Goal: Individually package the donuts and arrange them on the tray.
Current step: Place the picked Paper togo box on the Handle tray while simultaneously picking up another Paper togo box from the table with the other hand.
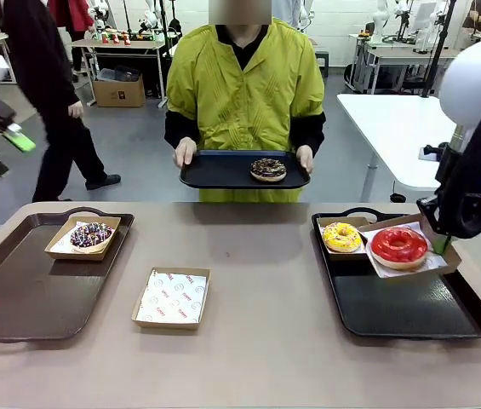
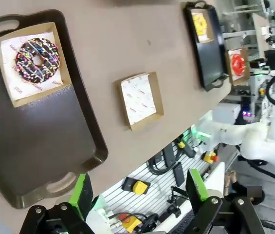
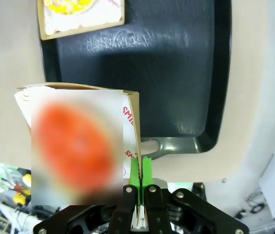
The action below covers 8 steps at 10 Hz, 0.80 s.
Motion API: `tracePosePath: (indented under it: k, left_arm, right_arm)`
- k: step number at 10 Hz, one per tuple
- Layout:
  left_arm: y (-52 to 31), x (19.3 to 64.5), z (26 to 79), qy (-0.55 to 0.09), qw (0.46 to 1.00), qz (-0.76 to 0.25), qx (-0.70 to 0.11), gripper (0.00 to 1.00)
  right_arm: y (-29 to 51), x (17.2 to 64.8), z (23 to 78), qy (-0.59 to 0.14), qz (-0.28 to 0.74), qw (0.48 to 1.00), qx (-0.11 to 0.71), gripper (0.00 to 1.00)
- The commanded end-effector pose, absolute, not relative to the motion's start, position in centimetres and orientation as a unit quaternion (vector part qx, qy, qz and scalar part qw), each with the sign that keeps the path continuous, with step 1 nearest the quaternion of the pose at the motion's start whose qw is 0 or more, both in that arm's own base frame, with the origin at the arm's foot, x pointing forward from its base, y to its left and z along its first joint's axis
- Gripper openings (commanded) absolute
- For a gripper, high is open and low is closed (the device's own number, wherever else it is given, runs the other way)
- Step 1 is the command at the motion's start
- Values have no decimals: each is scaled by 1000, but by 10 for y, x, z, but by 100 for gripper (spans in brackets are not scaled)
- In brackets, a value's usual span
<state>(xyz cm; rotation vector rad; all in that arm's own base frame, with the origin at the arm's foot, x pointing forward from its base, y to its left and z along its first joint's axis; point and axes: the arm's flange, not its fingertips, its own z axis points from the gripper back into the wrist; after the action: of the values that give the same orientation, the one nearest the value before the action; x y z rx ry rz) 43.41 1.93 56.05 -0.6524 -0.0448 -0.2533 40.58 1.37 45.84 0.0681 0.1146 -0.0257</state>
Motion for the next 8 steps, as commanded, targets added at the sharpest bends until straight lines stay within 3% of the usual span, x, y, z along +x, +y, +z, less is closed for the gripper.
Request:
tracePosePath:
  k: [1, 8]
  left_arm:
    - [-21, 434, 544, -12, 954, -124, -272, 100]
    - [-155, 429, 451, -17, 986, -134, -95, 100]
  right_arm:
    - [8, 402, 443, 46, -5, 998, 47, 2]
    - [7, 404, 450, 56, -13, 998, 37, 2]
